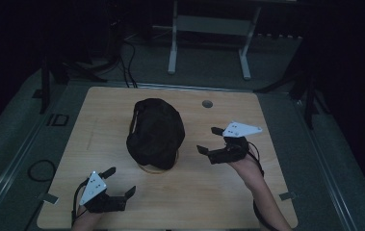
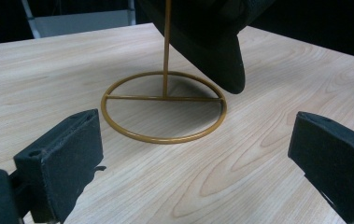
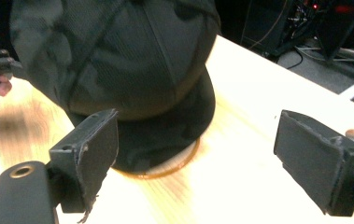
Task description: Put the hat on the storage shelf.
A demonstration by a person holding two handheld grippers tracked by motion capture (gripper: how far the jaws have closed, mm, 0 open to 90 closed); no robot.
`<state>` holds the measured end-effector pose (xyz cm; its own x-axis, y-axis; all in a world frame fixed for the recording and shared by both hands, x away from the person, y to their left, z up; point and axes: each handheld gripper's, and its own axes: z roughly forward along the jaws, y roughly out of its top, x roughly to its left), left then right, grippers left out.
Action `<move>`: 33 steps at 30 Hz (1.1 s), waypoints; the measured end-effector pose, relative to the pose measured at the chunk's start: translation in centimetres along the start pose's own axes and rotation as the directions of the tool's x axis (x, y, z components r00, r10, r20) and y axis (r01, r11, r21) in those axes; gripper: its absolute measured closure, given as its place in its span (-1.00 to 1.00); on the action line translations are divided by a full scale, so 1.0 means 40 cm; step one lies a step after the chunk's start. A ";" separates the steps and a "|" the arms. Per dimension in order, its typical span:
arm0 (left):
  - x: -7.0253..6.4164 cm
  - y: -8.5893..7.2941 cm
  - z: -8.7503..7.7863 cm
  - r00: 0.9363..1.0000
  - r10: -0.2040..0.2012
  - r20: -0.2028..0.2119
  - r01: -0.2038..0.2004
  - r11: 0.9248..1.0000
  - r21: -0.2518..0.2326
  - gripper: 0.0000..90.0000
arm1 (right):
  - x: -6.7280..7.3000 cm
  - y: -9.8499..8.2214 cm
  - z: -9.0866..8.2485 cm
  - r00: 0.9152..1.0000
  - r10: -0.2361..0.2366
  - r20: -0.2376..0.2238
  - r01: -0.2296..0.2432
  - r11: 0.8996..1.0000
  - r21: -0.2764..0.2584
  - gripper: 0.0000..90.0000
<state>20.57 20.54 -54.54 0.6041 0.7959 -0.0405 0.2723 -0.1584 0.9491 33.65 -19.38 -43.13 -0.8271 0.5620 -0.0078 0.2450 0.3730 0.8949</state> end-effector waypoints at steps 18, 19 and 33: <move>0.002 -0.012 0.006 1.000 0.008 0.008 -0.008 1.000 0.024 -0.92 | -0.007 -0.182 0.009 0.999 0.035 -0.037 -0.034 0.999 0.042 -0.70; 0.002 -0.014 0.008 1.000 0.007 0.022 -0.008 0.999 0.037 -0.92 | -0.006 -0.190 0.010 0.998 0.041 -0.040 -0.040 0.998 0.043 -0.70; 0.003 -0.030 0.021 1.000 0.002 0.024 -0.004 0.997 0.077 -0.92 | 0.010 -0.278 0.007 0.998 0.047 -0.037 -0.042 0.993 0.109 -0.70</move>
<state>20.93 20.35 -55.96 0.6223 0.7815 -0.0455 0.3264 -0.2061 0.9225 30.72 -23.09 -53.22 -0.8329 0.5511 0.0504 0.3335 0.4271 0.8405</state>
